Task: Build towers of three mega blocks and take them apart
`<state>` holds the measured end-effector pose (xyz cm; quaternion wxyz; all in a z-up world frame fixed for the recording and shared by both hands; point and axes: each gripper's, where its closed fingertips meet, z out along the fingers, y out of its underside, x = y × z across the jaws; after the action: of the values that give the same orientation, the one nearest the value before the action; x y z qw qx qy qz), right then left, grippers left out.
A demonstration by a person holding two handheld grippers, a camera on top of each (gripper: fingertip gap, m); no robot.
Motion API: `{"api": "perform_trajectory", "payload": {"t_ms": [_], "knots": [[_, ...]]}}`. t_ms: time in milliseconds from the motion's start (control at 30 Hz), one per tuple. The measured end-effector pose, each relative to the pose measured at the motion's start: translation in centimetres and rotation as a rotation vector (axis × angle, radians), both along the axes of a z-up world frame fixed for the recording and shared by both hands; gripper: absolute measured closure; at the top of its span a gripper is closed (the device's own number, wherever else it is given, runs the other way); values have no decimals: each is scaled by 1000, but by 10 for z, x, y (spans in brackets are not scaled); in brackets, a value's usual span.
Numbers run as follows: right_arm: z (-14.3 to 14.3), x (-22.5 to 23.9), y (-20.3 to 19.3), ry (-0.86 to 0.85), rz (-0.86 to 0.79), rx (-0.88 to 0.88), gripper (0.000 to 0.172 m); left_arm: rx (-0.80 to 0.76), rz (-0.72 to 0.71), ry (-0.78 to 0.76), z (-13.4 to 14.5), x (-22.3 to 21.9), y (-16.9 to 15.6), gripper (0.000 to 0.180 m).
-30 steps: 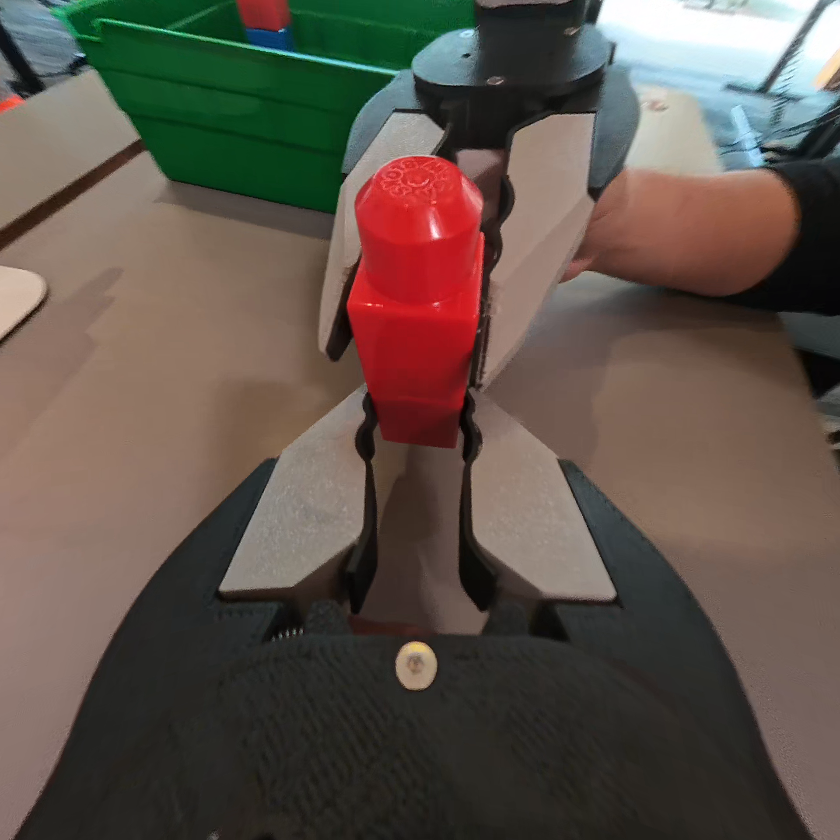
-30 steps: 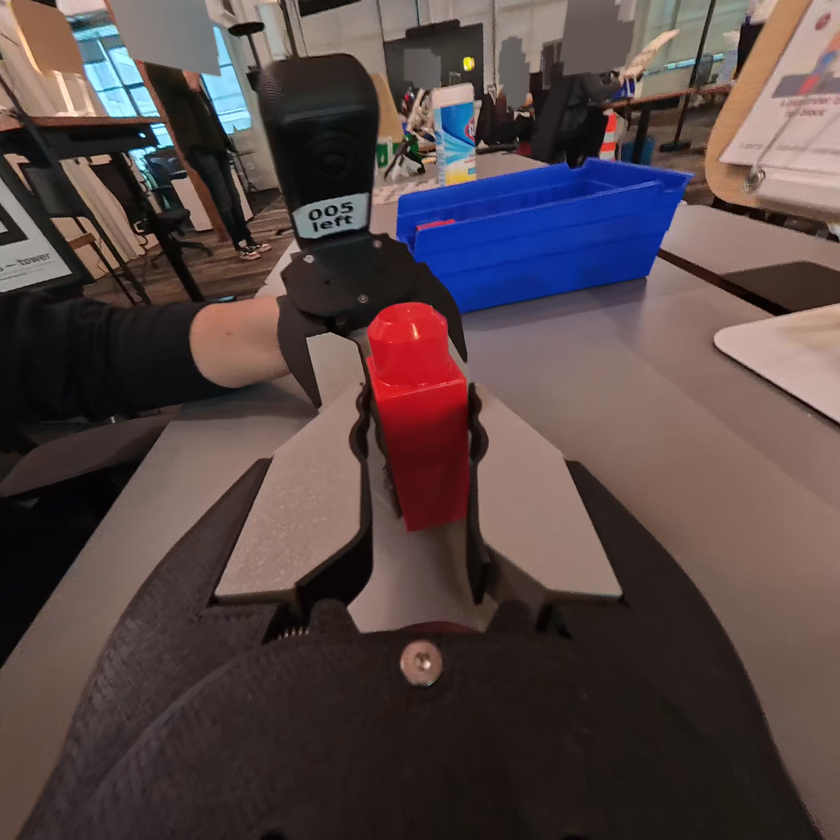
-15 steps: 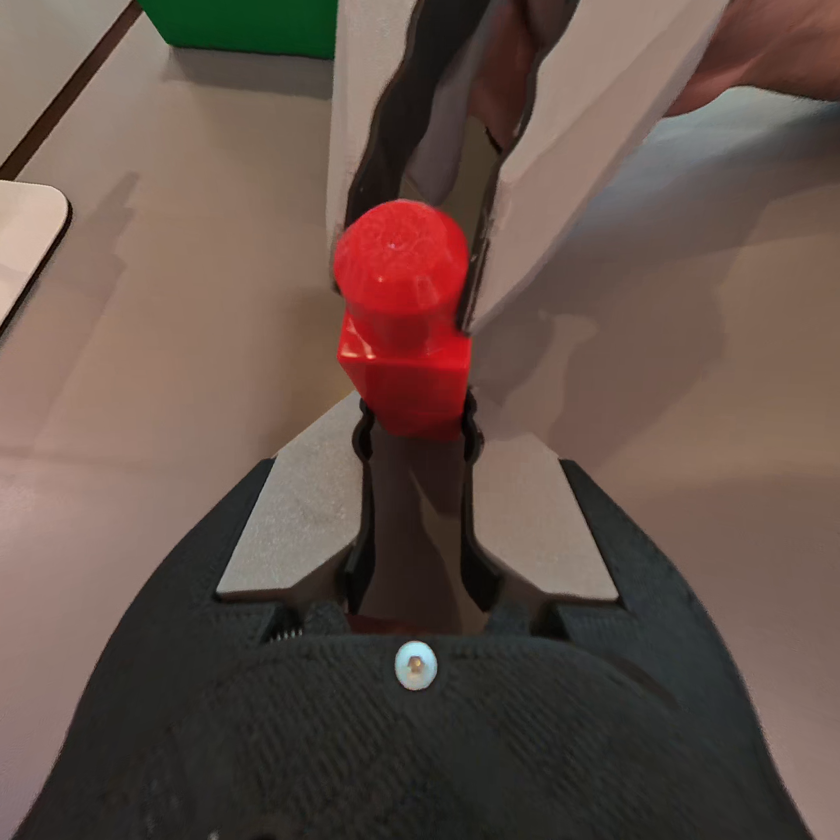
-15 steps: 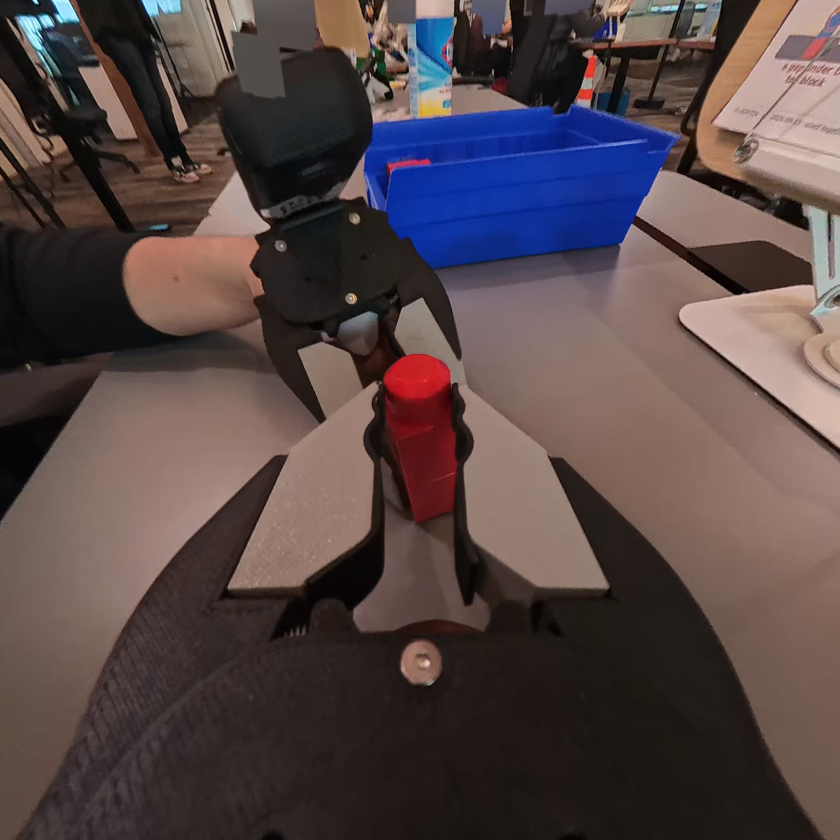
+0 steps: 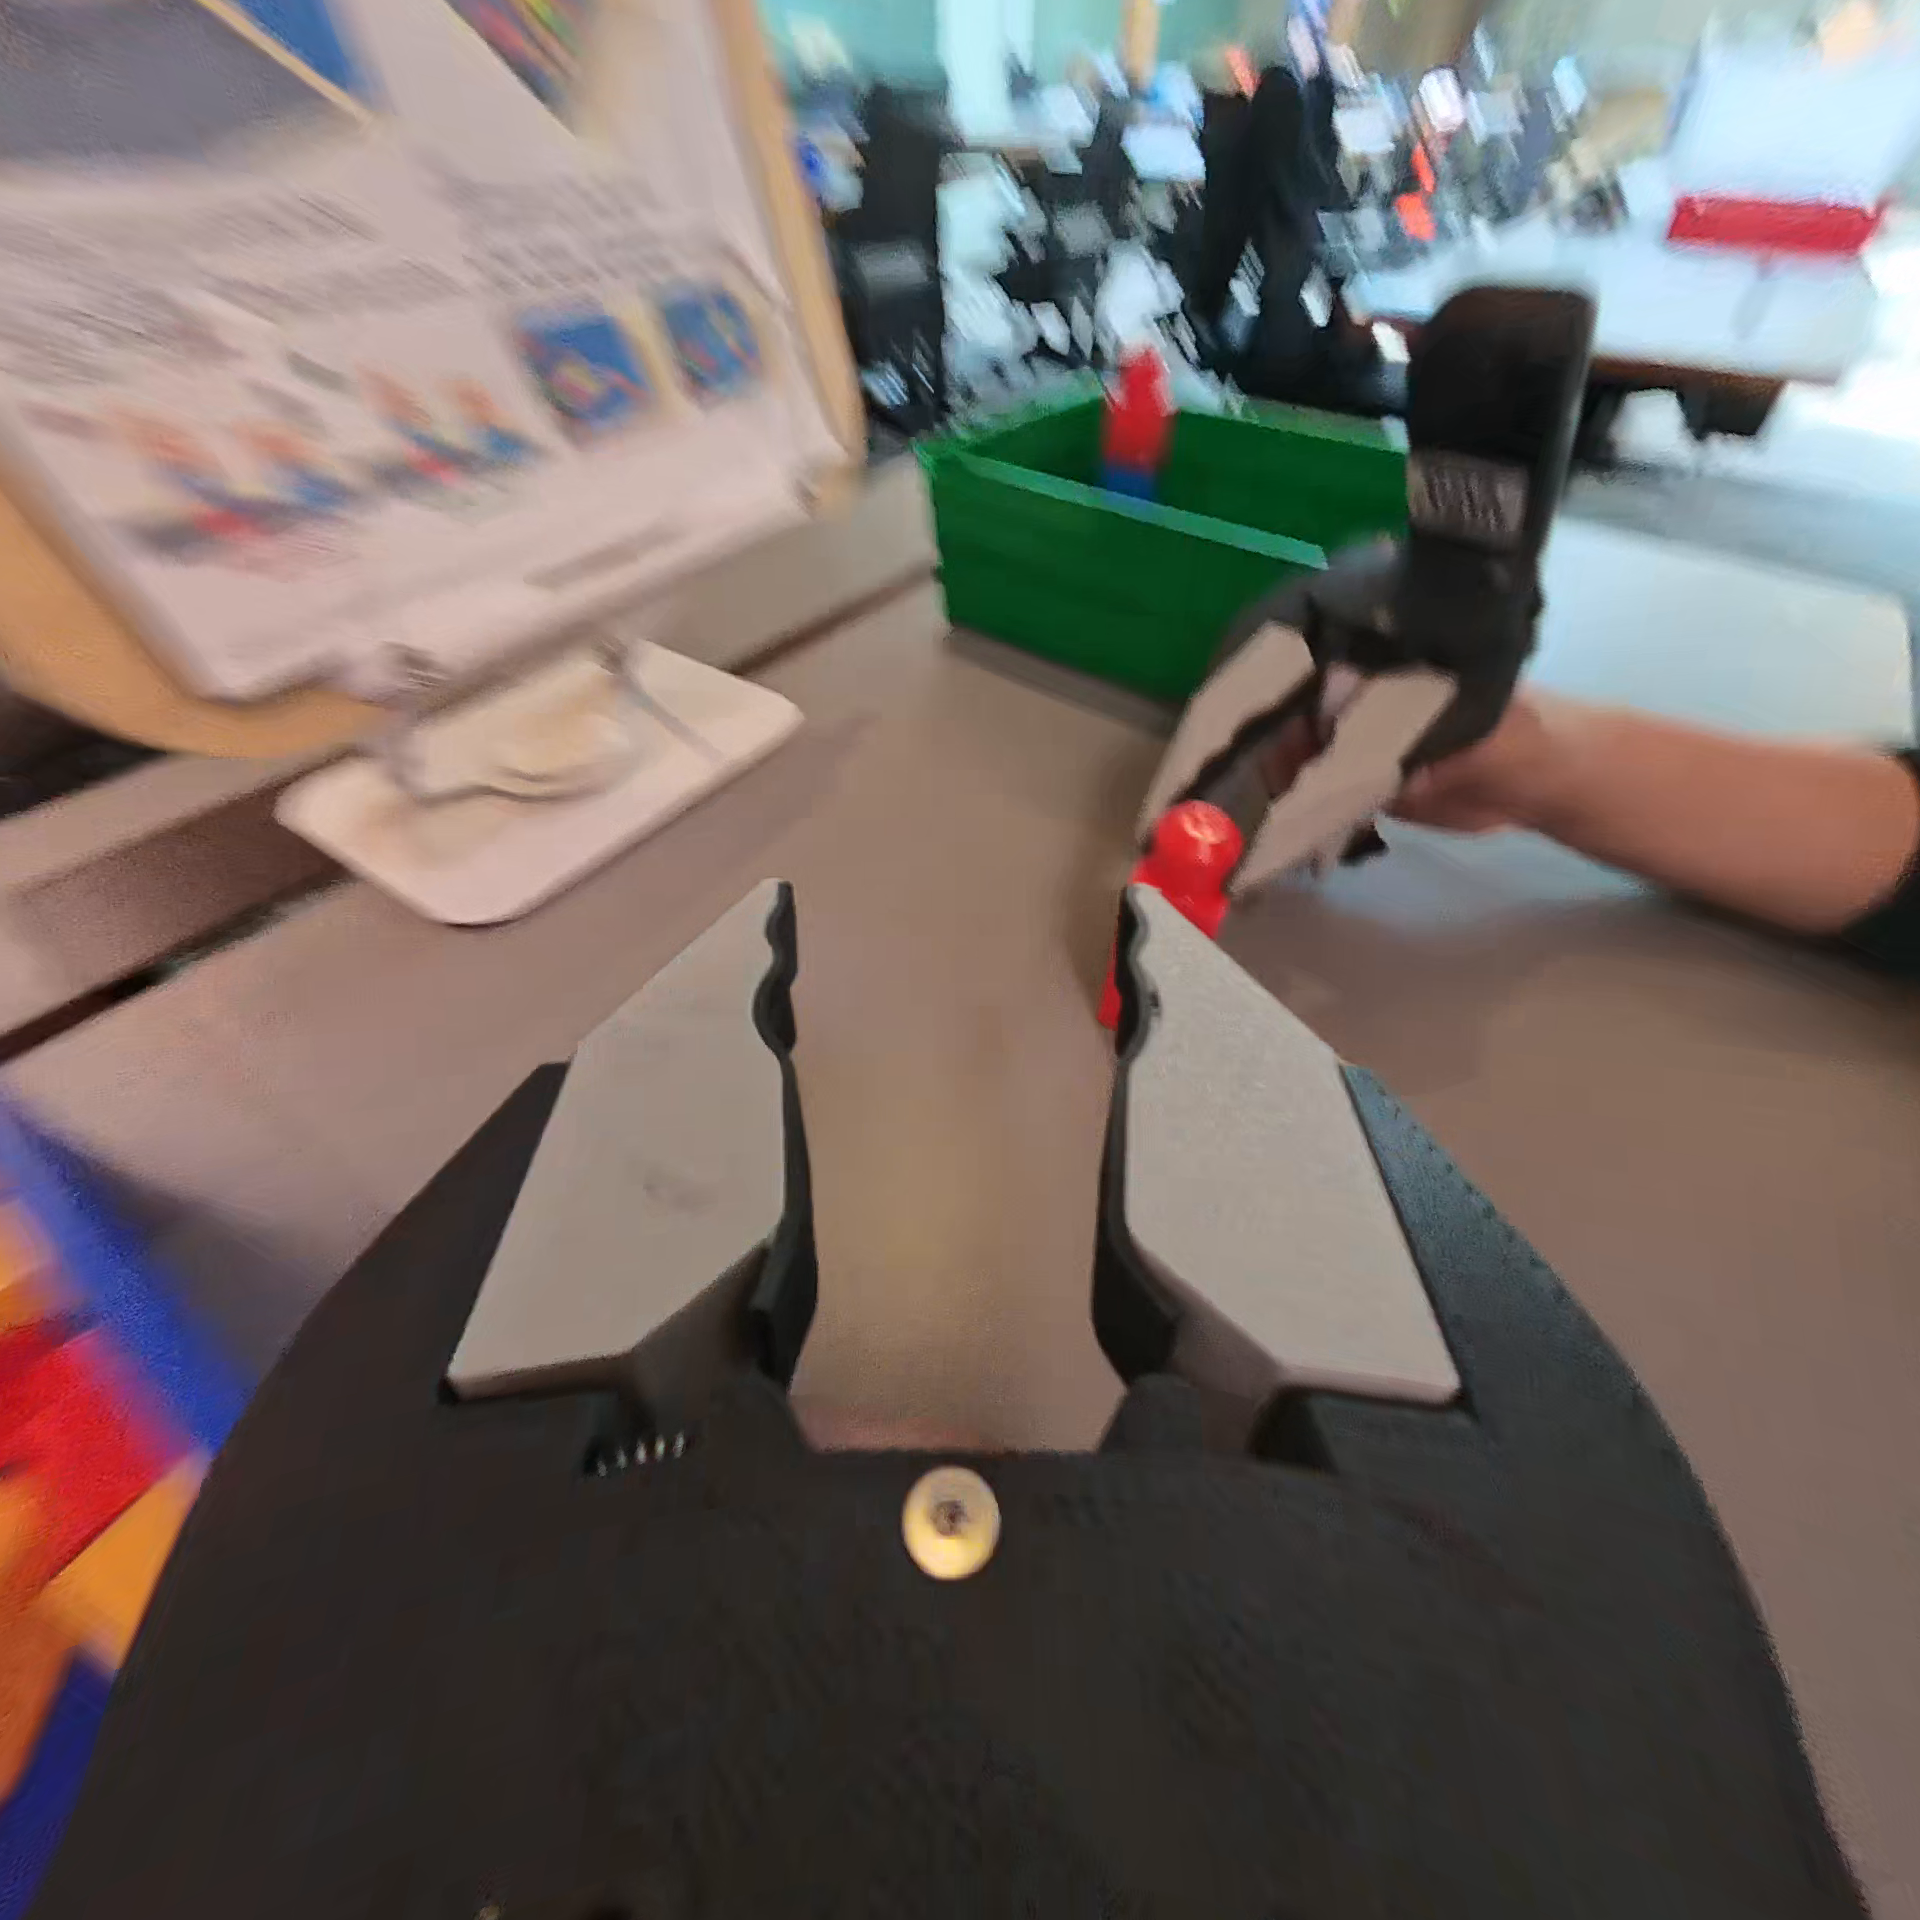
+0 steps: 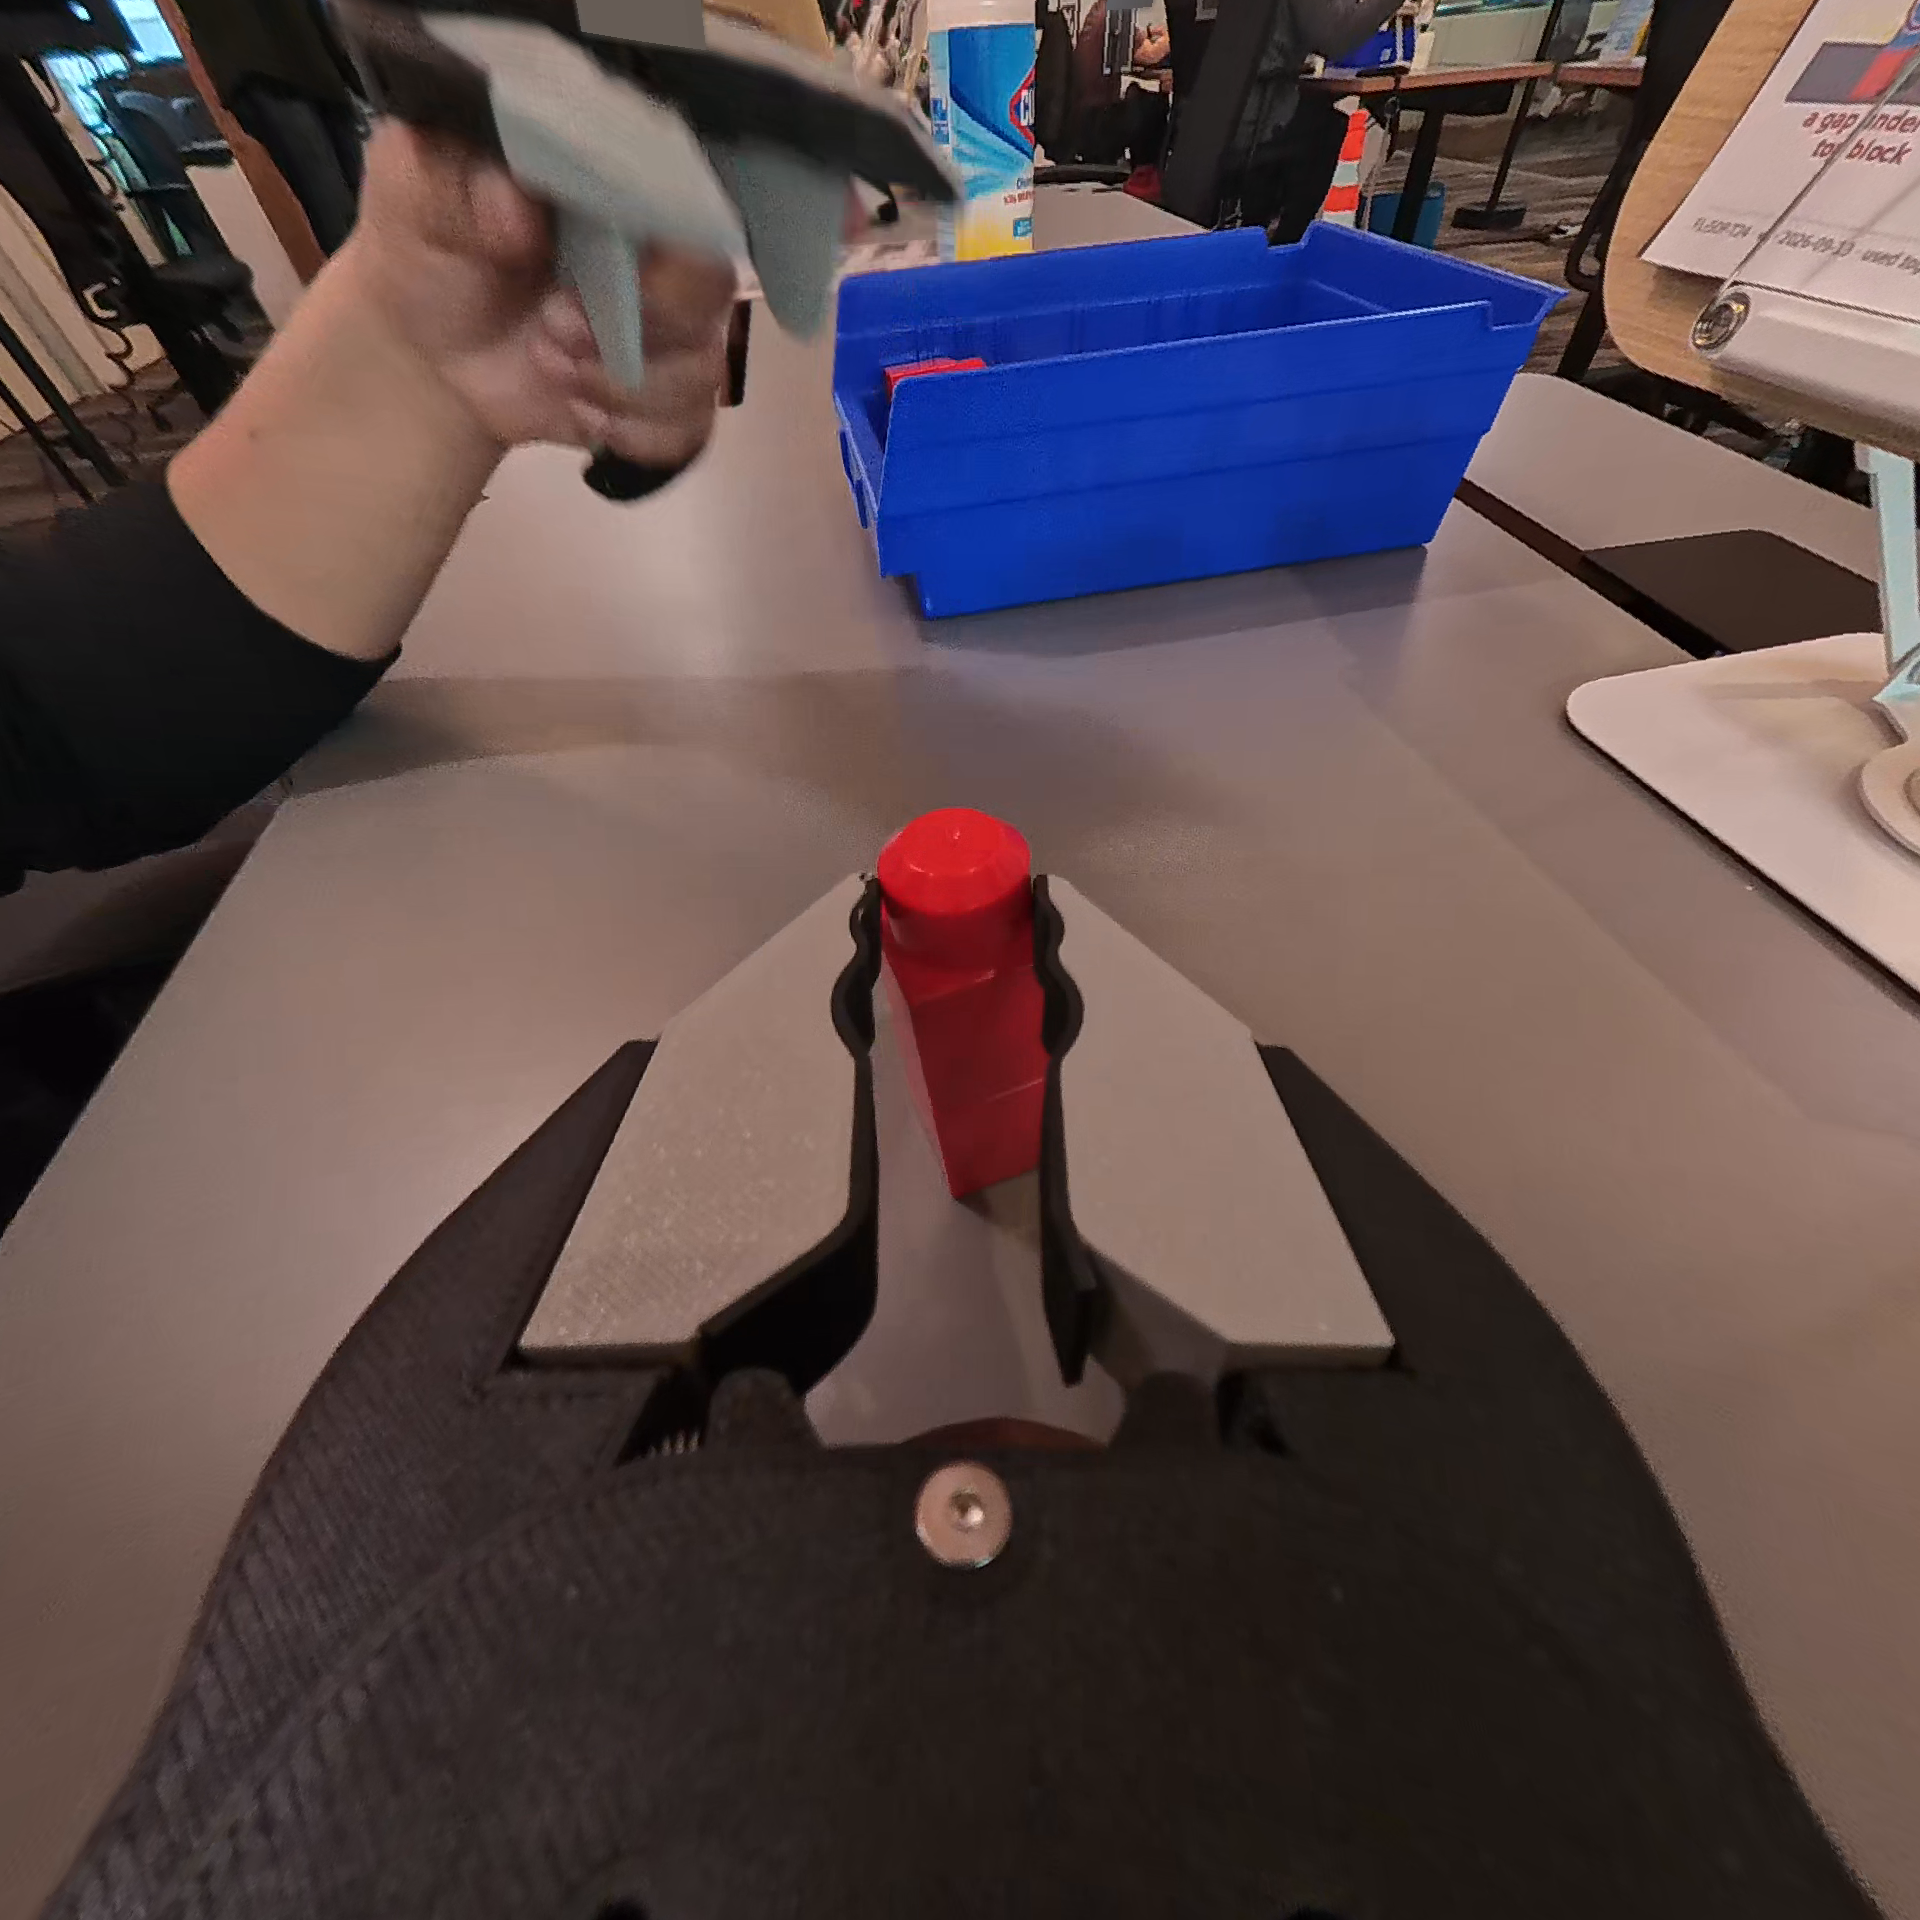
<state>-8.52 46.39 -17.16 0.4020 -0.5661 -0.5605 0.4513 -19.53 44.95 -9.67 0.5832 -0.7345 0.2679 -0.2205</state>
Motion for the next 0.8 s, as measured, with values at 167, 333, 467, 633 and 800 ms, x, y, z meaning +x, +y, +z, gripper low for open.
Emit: {"api": "perform_trajectory", "payload": {"t_ms": [167, 333, 467, 633, 800], "knots": [[6, 1, 0, 34, 5, -30, 142, 93, 628, -69, 56, -192, -25, 147], [15, 2, 0, 68, 3, -39, 141, -357, 842, 292, -35, -291, -27, 128], [16, 3, 0, 76, -2, -47, 140, -510, 849, 577, -81, -304, -22, 128], [19, 3, -1, 84, 1, -46, 139, -661, 873, 641, -104, -318, -17, 131], [19, 4, -1, 86, 6, -54, 139, -705, 875, 843, -111, -330, -14, 137]]}}
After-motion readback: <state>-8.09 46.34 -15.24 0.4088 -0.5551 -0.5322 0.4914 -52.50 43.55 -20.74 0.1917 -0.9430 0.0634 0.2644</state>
